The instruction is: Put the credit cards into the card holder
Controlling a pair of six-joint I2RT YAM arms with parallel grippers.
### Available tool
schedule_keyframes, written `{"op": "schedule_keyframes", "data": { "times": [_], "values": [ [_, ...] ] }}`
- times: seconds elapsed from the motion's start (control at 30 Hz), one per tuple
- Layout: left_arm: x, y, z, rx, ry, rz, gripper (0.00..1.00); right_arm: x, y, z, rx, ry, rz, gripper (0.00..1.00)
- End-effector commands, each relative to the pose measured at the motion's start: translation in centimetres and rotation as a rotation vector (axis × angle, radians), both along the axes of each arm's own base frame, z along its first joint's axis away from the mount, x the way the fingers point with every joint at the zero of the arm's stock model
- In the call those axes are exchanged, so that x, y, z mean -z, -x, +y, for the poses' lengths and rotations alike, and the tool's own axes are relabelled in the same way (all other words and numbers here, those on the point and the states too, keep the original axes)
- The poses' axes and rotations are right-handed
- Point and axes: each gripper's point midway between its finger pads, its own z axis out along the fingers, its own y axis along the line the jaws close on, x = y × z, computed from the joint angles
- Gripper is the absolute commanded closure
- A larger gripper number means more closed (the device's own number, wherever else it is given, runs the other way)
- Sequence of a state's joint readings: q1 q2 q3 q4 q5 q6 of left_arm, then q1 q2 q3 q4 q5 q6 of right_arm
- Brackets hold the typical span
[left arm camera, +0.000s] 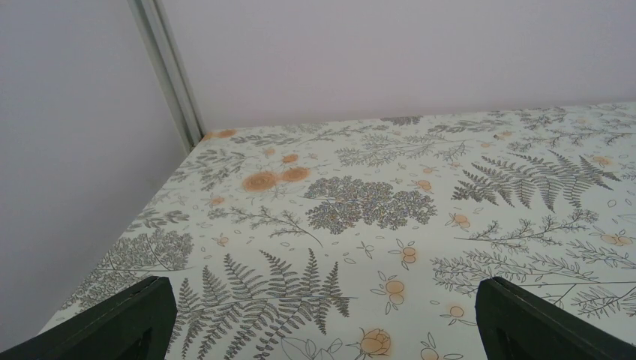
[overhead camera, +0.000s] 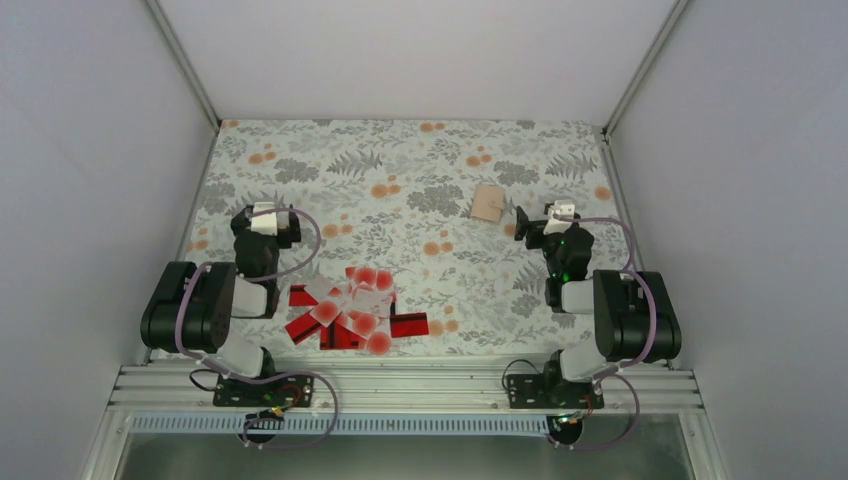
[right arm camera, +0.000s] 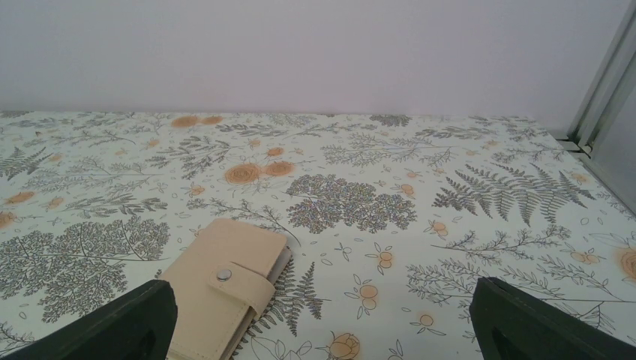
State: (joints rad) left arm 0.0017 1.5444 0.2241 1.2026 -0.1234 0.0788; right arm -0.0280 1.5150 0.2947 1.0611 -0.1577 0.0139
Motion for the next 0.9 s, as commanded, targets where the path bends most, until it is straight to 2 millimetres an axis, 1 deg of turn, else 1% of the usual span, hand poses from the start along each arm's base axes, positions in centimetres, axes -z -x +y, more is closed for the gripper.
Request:
{"op": "schedule_keyframes", "data": {
  "times": [0.0,0.37,0.5,0.6,0.63,0.67,0.7,0.73,0.77,0.87],
  "values": [
    [-1.6,-0.4,-0.1,0.005,-0.005,-0.061,0.00,-1.7,-0.6,-0.4,0.008,0.018,-0.066,0.01],
    [-1.6,-0.3,-0.2,0.008,-0.005,-0.062,0.00,-1.7,-0.7,-0.3,0.006,0.018,-0.062,0.01],
    [-1.8,-1.0,-1.0,0.056,-0.021,-0.042,0.00,-1.7,-0.6,-0.3,0.004,0.017,-0.066,0.01],
    [-2.2,-1.8,-0.7,0.037,-0.012,-0.002,0.00,-1.8,-0.9,0.1,-0.023,0.026,-0.049,0.01],
    [-3.0,-2.4,-0.5,0.024,-0.006,0.005,0.00,-2.1,-1.4,0.1,-0.025,0.025,-0.033,0.01],
    [-2.9,-2.4,-0.3,0.015,-0.002,0.031,0.00,-1.8,-2.0,-0.2,-0.011,0.012,0.019,0.01],
    [-3.5,-2.6,-0.3,0.011,-0.001,0.038,0.00,-2.6,-3.3,-0.6,0.018,-0.011,0.050,0.01],
    [-4.2,-2.7,-0.3,0.010,0.000,0.037,0.00,-3.0,-4.1,-1.1,0.050,-0.039,0.088,0.01],
    [-4.8,-2.9,-0.4,0.011,0.004,0.046,0.00,-2.9,-4.7,-1.3,0.067,-0.065,0.145,0.01],
    [-6.5,-3.8,-0.6,0.020,0.018,0.102,0.00,-4.5,-6.7,-0.3,0.022,-0.116,0.265,0.01]
  ]
}}
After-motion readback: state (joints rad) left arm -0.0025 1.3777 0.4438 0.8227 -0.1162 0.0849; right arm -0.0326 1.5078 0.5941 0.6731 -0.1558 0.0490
